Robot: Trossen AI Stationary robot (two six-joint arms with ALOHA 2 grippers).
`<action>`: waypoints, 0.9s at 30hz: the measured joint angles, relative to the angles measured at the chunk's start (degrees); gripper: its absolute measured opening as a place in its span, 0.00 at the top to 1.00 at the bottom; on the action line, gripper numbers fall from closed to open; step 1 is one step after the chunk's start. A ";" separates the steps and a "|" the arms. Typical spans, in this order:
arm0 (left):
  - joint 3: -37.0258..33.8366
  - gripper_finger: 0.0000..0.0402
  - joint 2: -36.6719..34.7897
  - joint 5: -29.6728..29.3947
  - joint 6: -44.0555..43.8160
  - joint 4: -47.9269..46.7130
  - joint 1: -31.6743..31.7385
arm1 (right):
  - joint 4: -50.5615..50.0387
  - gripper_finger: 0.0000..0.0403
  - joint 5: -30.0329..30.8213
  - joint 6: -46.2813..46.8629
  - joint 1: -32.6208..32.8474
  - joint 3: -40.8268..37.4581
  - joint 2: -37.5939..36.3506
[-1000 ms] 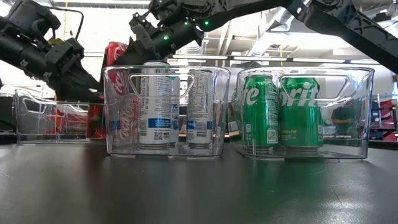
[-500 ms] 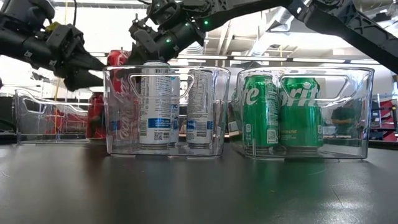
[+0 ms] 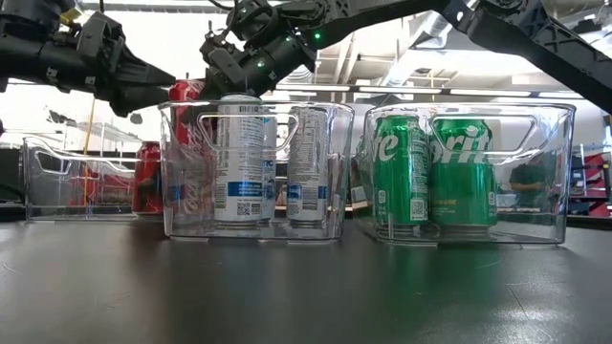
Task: Sort soda cans
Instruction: Put the top red soda can into the left transparent bin
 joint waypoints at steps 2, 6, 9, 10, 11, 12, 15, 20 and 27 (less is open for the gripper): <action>-0.01 0.47 0.00 0.50 0.75 0.93 -0.02 | -0.08 0.29 0.07 0.00 0.00 0.00 0.00; -0.01 0.72 0.00 0.63 2.42 2.65 0.00 | -0.50 0.29 0.72 0.03 0.00 0.00 0.00; -0.01 0.90 0.00 0.56 3.13 3.67 0.00 | -0.50 0.29 0.79 0.06 0.00 0.00 0.00; -0.01 0.95 0.00 0.75 3.13 3.95 0.00 | -0.46 0.29 0.83 0.07 0.00 0.00 0.00; -0.01 0.97 0.00 0.83 3.17 4.14 -0.01 | -0.50 0.29 0.85 0.23 0.00 0.00 0.00; -0.03 0.98 0.01 0.83 3.40 4.59 -0.02 | -0.50 0.29 0.85 0.43 0.00 0.00 0.00; -0.03 0.99 0.15 1.03 3.59 6.47 -0.02 | -0.55 0.29 0.90 0.50 0.00 0.00 0.00; -0.03 1.00 3.38 1.93 3.99 10.41 -0.02 | -0.66 0.29 0.92 0.67 0.00 0.00 0.00; 1.30 1.00 12.26 2.41 4.11 13.13 0.31 | -1.01 0.29 1.09 1.35 -0.04 -0.04 0.00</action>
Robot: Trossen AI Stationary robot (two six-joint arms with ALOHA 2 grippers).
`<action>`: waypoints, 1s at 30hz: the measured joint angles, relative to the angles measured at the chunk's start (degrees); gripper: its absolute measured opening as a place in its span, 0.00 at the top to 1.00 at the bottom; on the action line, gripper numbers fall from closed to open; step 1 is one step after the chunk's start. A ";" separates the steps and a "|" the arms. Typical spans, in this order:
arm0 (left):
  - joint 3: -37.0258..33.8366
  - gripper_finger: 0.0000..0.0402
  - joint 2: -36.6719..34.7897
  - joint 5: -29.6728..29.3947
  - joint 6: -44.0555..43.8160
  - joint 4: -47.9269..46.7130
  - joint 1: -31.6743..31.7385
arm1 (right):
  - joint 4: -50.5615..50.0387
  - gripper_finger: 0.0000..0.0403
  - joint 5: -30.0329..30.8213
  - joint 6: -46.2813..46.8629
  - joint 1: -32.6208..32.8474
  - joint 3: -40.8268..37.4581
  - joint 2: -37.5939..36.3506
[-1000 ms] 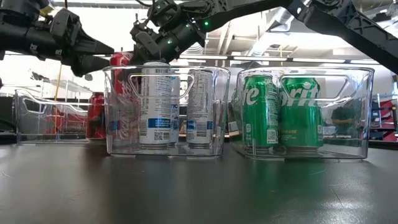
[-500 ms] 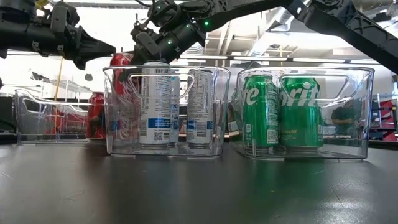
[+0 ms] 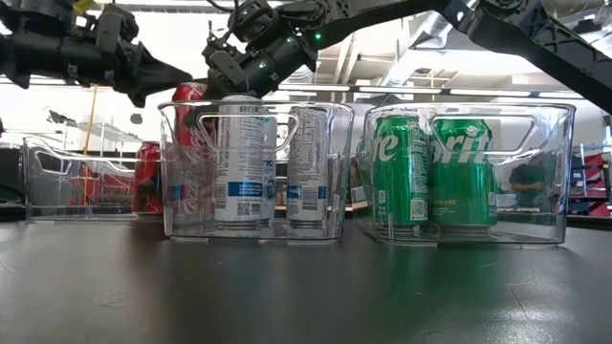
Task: Sort soda cans
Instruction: Put the top red soda can into the left transparent bin
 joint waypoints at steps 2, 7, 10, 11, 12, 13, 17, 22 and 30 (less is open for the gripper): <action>0.98 1.00 2.05 -0.10 -0.02 -0.06 0.00 | -0.36 0.29 0.01 0.04 -0.02 0.00 0.00; 3.63 1.00 5.05 -2.04 -0.41 -4.08 0.00 | -1.24 0.29 0.02 0.32 -0.09 0.00 -0.02; 3.76 1.00 5.94 -2.48 -0.90 -4.17 0.00 | -1.23 0.29 0.11 0.38 -0.12 0.00 -0.02; 3.76 1.00 6.08 -2.57 -1.08 -4.16 0.00 | -1.25 0.29 0.12 0.37 -0.13 0.00 -0.02; 3.76 1.00 6.10 -2.61 -1.33 -4.22 0.00 | -1.31 0.29 0.13 0.36 -0.13 0.00 -0.02; 3.76 1.00 6.10 -2.65 -1.56 -4.37 0.00 | -1.36 0.29 0.13 0.36 -0.13 0.00 -0.02; 3.76 1.00 6.10 -2.68 -3.16 -4.84 0.00 | -1.52 0.29 0.11 0.23 -0.13 0.00 -0.02; 3.78 1.00 6.10 -2.92 -4.69 -6.12 0.00 | -1.61 0.29 0.09 0.16 -0.11 0.00 -0.02; 3.67 1.00 6.14 -3.22 -6.50 -7.41 0.00 | -1.11 0.29 0.04 0.18 -0.11 0.00 -0.02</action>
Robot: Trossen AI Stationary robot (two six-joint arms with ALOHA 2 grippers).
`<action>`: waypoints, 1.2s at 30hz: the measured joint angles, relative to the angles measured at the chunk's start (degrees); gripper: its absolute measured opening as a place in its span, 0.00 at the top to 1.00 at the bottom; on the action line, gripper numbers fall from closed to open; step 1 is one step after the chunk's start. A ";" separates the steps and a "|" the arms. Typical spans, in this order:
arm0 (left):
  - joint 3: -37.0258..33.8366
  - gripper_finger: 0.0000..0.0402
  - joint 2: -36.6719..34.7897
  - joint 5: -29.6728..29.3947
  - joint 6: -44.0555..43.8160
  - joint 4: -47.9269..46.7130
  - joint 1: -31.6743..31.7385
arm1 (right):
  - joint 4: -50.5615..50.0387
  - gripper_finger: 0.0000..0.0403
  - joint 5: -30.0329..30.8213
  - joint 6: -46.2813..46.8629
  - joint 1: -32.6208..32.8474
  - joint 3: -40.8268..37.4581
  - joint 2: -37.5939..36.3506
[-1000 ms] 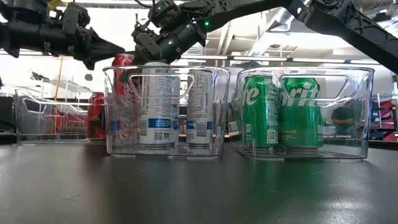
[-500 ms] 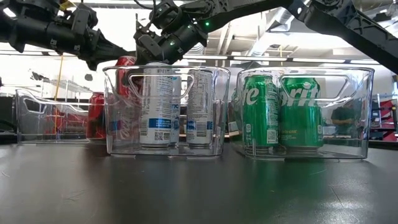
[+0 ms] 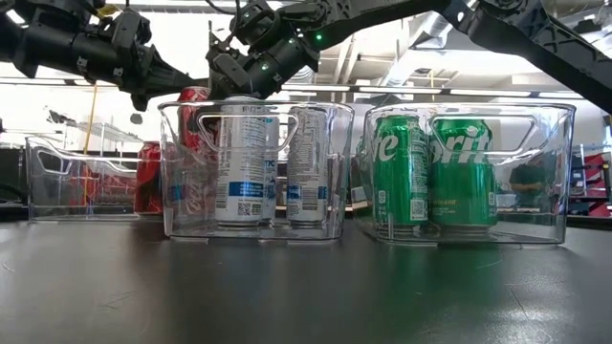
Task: Sort soda cans
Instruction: Put the top red soda can into the left transparent bin, then put the red soda can into the left transparent bin
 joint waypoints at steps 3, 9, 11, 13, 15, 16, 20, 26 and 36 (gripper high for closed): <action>0.00 1.00 0.01 -0.03 -0.62 -0.54 0.00 | 0.25 0.29 -0.06 0.00 0.00 -0.02 0.00; 0.02 1.00 0.01 -0.06 -2.24 -1.95 0.00 | 0.55 0.23 -0.08 0.11 0.00 -0.04 0.00; 0.02 1.00 0.01 0.12 -2.31 -2.50 0.00 | 0.80 0.17 -0.10 0.06 0.00 -0.04 0.00; -0.15 1.00 0.35 -0.05 -2.74 -5.00 0.04 | 3.20 0.11 -0.12 -1.52 0.20 -0.03 0.00; -0.80 1.00 0.94 -0.47 -3.28 -7.38 0.07 | 2.43 0.07 -0.63 -1.54 0.49 0.00 0.00; -0.30 1.00 1.21 -0.45 -3.55 -7.56 0.11 | 2.83 0.06 -0.64 -1.48 0.63 0.04 0.00; -0.24 1.00 3.78 -0.46 -4.07 -7.42 0.33 | 2.84 0.05 -0.56 -1.41 0.78 0.04 0.00; -0.28 1.00 6.48 -0.32 -3.39 -3.98 0.33 | 3.32 0.08 -0.34 -1.54 0.71 0.04 0.00; -0.33 1.00 4.63 -0.04 -1.19 -3.02 0.28 | 3.11 0.08 0.15 -6.01 1.24 3.10 0.04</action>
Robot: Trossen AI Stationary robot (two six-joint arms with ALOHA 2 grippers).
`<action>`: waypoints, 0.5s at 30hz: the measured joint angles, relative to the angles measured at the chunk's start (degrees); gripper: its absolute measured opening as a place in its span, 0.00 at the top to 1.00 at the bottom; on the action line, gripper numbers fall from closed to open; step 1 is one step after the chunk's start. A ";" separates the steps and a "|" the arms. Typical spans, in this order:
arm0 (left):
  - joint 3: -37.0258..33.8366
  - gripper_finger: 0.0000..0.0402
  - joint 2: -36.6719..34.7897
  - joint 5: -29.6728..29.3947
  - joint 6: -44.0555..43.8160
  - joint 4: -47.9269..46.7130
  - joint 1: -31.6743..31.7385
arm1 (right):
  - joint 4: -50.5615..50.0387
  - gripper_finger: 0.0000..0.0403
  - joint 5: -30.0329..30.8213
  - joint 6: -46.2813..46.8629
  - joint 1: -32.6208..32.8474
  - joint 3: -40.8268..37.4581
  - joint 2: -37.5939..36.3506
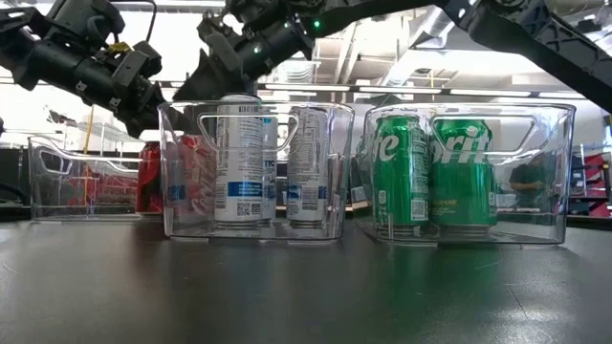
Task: Sort soda cans
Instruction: Put the red soda can into the left transparent bin
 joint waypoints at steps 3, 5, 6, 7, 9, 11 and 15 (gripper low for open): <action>0.00 1.00 -1.07 0.00 -0.07 -0.63 0.00 | -1.76 0.08 1.36 -2.23 0.42 2.61 0.00; 0.00 1.00 -2.00 0.00 -0.03 -0.81 0.00 | -1.35 0.08 1.83 -3.61 0.62 2.04 -1.15; 0.00 1.00 -2.56 0.00 0.00 -0.81 0.00 | -2.08 0.08 2.18 -4.19 0.69 1.99 -1.67; 0.00 1.00 -3.18 -0.01 0.04 -0.88 0.00 | -2.09 0.08 2.56 -4.89 0.91 1.97 -2.17; 0.00 1.00 -4.48 -0.02 0.92 -0.41 0.00 | -3.11 0.08 2.75 -6.35 1.19 1.97 -3.74; 0.02 0.99 -6.13 -0.02 1.24 -0.33 0.00 | -3.59 0.08 2.77 -7.53 1.39 2.00 -5.30; 0.07 0.88 -9.15 -0.02 1.29 -0.69 -0.02 | -6.47 0.08 2.77 -9.69 2.28 2.00 -8.24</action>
